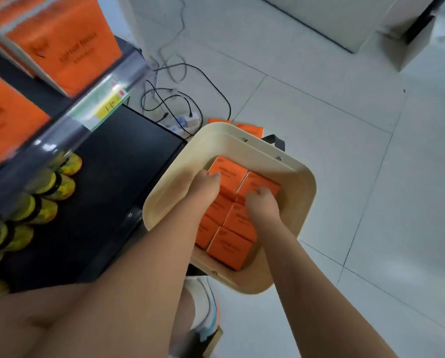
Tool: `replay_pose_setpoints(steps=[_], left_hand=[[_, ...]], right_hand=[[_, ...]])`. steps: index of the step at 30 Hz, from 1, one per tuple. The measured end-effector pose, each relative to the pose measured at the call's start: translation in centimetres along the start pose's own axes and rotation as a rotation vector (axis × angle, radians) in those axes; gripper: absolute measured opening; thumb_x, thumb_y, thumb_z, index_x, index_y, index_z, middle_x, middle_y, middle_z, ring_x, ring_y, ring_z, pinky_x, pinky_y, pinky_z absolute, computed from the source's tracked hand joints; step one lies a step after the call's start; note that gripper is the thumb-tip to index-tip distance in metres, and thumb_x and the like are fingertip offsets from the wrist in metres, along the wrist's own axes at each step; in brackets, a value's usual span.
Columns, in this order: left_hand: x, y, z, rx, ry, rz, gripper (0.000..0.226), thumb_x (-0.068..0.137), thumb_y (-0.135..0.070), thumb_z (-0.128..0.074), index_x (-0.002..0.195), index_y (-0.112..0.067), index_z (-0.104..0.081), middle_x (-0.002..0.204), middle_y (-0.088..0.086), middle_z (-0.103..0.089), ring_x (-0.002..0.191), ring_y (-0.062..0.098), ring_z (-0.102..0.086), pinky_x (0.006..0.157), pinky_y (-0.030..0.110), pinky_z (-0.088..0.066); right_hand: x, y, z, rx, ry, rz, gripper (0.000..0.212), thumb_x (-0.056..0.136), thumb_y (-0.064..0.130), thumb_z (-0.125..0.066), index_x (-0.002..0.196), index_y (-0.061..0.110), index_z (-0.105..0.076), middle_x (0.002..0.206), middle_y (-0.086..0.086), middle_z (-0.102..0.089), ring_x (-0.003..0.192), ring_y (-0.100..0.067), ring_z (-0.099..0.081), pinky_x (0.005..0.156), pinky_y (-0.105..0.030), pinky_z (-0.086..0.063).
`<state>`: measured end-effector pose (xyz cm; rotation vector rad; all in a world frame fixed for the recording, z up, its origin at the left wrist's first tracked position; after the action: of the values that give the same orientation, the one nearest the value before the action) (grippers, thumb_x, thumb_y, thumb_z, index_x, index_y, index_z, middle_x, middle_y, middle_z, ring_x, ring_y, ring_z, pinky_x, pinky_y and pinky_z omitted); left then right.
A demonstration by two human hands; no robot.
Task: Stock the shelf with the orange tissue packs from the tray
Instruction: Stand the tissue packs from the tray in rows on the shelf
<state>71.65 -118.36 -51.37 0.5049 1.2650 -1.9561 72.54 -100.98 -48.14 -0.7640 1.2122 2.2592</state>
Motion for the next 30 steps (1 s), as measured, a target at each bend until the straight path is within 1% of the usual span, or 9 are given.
replay_pose_setpoints(steps=[3,6,10,13,18,21,24,25,30], left_hand=[[3.2,0.1,-0.3,-0.02,-0.045,0.063,0.046,0.096,-0.035,-0.052,0.129,-0.004,-0.062,0.112,0.014,-0.069,0.091,0.031,-0.064,0.065,0.03,-0.042],[7.1,0.4,-1.3,-0.189,-0.055,0.151,0.056,0.084,-0.037,-0.061,0.131,-0.007,-0.063,0.112,0.009,-0.071,0.099,0.03,-0.068,0.085,0.038,-0.056],[9.1,-1.0,-2.3,-0.088,-0.024,0.092,0.039,0.097,-0.026,-0.058,0.131,-0.007,-0.059,0.12,0.011,-0.063,0.109,0.031,-0.061,0.089,0.035,-0.046],[10.3,-0.7,-2.9,0.152,0.024,0.002,0.022,0.095,-0.02,-0.052,0.11,-0.009,-0.063,0.112,0.013,-0.068,0.095,0.032,-0.062,0.077,0.033,-0.043],[11.0,0.4,-3.3,0.334,0.007,-0.054,0.031,0.09,-0.012,-0.055,0.119,-0.007,-0.064,0.115,0.013,-0.068,0.105,0.034,-0.066,0.075,0.033,-0.045],[11.0,0.5,-3.1,0.282,0.017,-0.027,0.037,0.087,-0.009,-0.057,0.123,-0.006,-0.062,0.117,0.014,-0.067,0.106,0.033,-0.065,0.075,0.032,-0.044],[10.5,-0.3,-2.1,0.213,0.018,-0.01,0.038,0.09,-0.01,-0.066,0.128,-0.008,-0.063,0.121,0.013,-0.067,0.109,0.035,-0.066,0.083,0.033,-0.053],[10.1,-0.5,-1.8,0.201,0.029,-0.002,0.037,0.089,-0.01,-0.07,0.126,-0.01,-0.064,0.117,0.012,-0.068,0.104,0.035,-0.067,0.085,0.038,-0.058],[7.5,-1.5,1.5,0.224,0.105,-0.035,0.029,0.085,-0.01,-0.078,0.112,-0.011,-0.067,0.098,0.011,-0.066,0.094,0.033,-0.07,0.08,0.05,-0.063]], right_hand=[[2.7,0.6,-0.2,0.03,-0.083,-0.06,0.024,0.098,0.017,-0.049,0.114,0.006,-0.062,0.099,-0.001,-0.066,0.064,-0.015,-0.059,0.036,-0.016,-0.04],[4.9,0.1,-0.2,-0.101,-0.122,-0.139,0.03,0.101,0.014,-0.049,0.124,0.0,-0.062,0.108,-0.007,-0.068,0.051,-0.008,-0.044,0.024,-0.011,-0.025],[7.8,-1.3,-1.2,-0.1,-0.076,-0.163,0.031,0.105,0.01,-0.045,0.13,0.004,-0.062,0.131,-0.017,-0.065,0.108,-0.027,-0.067,0.078,-0.02,-0.055],[9.9,-1.7,-1.8,-0.308,-0.083,-0.074,0.034,0.109,0.011,-0.036,0.138,0.005,-0.053,0.145,-0.015,-0.054,0.136,-0.031,-0.049,0.11,-0.031,-0.036],[9.8,-4.1,-1.8,0.36,-0.19,-0.283,0.041,0.102,0.01,-0.052,0.143,0.015,-0.051,0.133,-0.013,-0.062,0.119,-0.028,-0.063,0.035,-0.01,-0.039],[10.4,-5.3,-1.3,0.529,-0.262,-0.367,0.049,0.1,0.011,-0.054,0.147,0.022,-0.044,0.129,-0.009,-0.062,0.093,-0.014,-0.066,0.045,-0.011,-0.047],[10.5,-6.1,-0.6,0.048,-0.32,-0.3,0.038,0.102,0.012,-0.047,0.139,0.007,-0.053,0.131,-0.007,-0.061,0.116,-0.024,-0.06,0.099,-0.03,-0.05],[10.4,-6.1,-0.4,0.273,-0.369,-0.339,0.033,0.102,0.012,-0.045,0.134,0.007,-0.056,0.127,-0.009,-0.062,0.117,-0.027,-0.059,0.103,-0.035,-0.047],[6.8,-4.6,0.7,0.625,-0.347,-0.294,0.027,0.095,0.009,-0.05,0.118,0.01,-0.064,0.096,-0.005,-0.068,0.085,-0.023,-0.066,0.07,-0.031,-0.053]])
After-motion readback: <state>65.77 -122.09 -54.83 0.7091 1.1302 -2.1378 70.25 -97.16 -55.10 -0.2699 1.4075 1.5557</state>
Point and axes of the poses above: each hand's wrist, its own x-axis towards the middle knuckle, its own z-axis out of the back of the hand, y = z × x, the point moved 6 cm from there along x, towards the middle knuckle
